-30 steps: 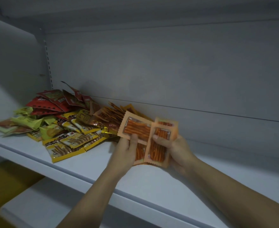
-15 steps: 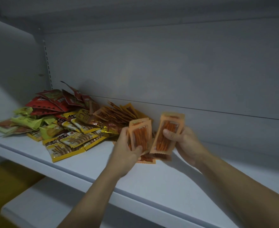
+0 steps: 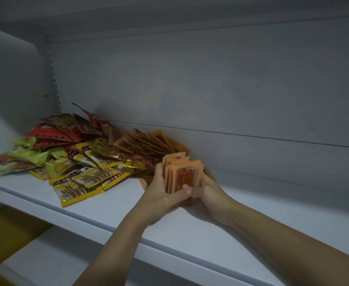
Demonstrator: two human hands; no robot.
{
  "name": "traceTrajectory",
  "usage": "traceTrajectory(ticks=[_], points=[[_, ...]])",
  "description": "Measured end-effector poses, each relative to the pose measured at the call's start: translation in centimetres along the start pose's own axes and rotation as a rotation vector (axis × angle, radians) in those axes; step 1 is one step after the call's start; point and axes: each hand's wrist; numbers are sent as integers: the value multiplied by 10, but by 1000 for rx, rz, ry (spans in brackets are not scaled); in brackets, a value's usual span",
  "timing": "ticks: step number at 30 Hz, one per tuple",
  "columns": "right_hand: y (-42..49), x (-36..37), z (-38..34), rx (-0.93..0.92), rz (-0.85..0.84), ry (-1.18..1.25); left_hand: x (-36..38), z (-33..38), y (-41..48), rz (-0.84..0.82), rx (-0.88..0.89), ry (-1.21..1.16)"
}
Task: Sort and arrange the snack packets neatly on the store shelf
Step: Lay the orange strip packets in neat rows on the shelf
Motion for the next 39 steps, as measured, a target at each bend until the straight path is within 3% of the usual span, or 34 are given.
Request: traceTrajectory(ticks=[5, 12, 18, 24, 26, 29, 32, 39], points=[[-3, -1, -5, 53, -13, 199, -1, -5, 6, 6, -30, 50], [1, 10, -2, 33, -19, -172, -1, -9, 7, 171, 75, 155], [-2, 4, -15, 44, -38, -160, 7, 3, -3, 277, 105, 423], [5, -6, -54, 34, 6, -284, 25, 41, 0, 295, -3, 326], [4, -19, -72, 34, 40, -262, 34, 62, 4, 224, -12, 302], [-7, -49, -92, 33, 98, -259, 56, 84, 7, -5, -105, 26], [-29, -87, -102, 71, 190, -231, 91, 96, 17, -122, -217, -174], [-92, -177, -129, 97, 328, -210, 195, 104, 55, -206, -217, -96]])
Point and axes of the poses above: each hand's wrist, its own y-axis towards the middle knuckle, its own x-axis out of the palm, z = x × y, and after that the axes turned 13 degrees about -x, right-handed
